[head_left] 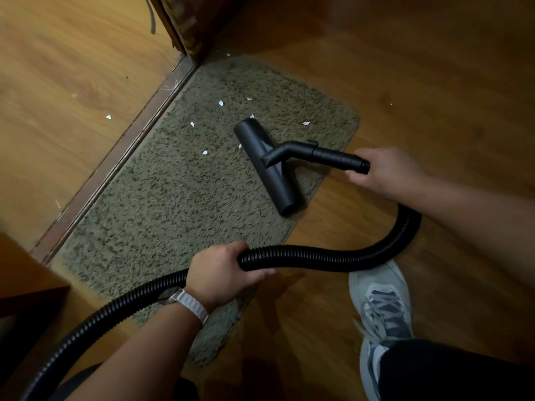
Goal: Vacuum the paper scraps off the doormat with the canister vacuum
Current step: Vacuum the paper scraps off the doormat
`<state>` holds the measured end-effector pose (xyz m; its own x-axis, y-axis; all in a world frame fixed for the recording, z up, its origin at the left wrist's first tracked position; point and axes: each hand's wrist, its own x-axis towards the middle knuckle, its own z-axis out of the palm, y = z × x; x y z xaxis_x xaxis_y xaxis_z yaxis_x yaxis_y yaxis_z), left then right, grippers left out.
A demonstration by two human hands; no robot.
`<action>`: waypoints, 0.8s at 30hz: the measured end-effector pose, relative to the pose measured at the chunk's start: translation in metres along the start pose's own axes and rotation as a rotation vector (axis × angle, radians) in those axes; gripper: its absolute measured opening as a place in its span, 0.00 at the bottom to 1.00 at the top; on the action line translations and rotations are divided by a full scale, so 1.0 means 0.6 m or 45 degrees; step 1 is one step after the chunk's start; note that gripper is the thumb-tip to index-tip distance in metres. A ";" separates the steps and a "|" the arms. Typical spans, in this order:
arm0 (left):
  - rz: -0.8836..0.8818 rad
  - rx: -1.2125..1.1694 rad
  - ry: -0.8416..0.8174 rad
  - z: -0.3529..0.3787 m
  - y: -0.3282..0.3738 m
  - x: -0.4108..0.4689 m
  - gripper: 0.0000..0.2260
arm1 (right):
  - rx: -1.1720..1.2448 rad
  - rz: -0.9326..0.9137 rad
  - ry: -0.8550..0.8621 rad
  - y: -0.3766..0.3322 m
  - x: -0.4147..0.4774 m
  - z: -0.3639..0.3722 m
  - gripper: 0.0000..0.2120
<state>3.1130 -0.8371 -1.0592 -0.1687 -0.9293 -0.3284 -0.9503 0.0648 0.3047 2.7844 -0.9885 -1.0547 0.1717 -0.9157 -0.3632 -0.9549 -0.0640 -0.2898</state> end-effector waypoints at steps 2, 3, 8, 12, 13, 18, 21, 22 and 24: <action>-0.007 -0.005 -0.007 0.001 0.000 0.001 0.33 | -0.016 -0.007 -0.015 -0.003 0.000 0.003 0.12; -0.003 -0.008 -0.008 0.002 -0.002 0.001 0.32 | -0.026 -0.019 -0.028 -0.007 -0.001 0.007 0.11; 0.046 -0.009 -0.029 0.008 -0.009 -0.004 0.30 | -0.171 -0.220 -0.064 -0.039 -0.010 0.030 0.15; 0.068 0.029 -0.059 0.006 -0.009 -0.008 0.31 | -0.262 -0.365 -0.126 -0.056 -0.014 0.036 0.17; 0.070 0.032 -0.061 0.006 -0.010 -0.009 0.31 | -0.274 -0.372 -0.128 -0.056 -0.013 0.035 0.17; 0.021 0.008 -0.053 0.003 -0.011 -0.011 0.34 | -0.215 -0.215 -0.054 -0.041 -0.001 0.015 0.16; -0.029 0.007 -0.054 0.000 -0.007 -0.008 0.36 | -0.027 -0.039 0.000 -0.019 0.004 -0.002 0.14; -0.041 0.014 -0.049 0.001 -0.006 -0.008 0.37 | 0.015 0.002 0.027 -0.011 0.006 -0.005 0.14; -0.058 0.023 -0.041 0.002 -0.005 -0.007 0.36 | 0.046 0.087 0.062 0.003 0.010 -0.010 0.16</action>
<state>3.1161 -0.8329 -1.0599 -0.1333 -0.9194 -0.3699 -0.9616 0.0296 0.2730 2.7825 -0.9968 -1.0519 0.0933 -0.9358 -0.3400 -0.9546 0.0129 -0.2976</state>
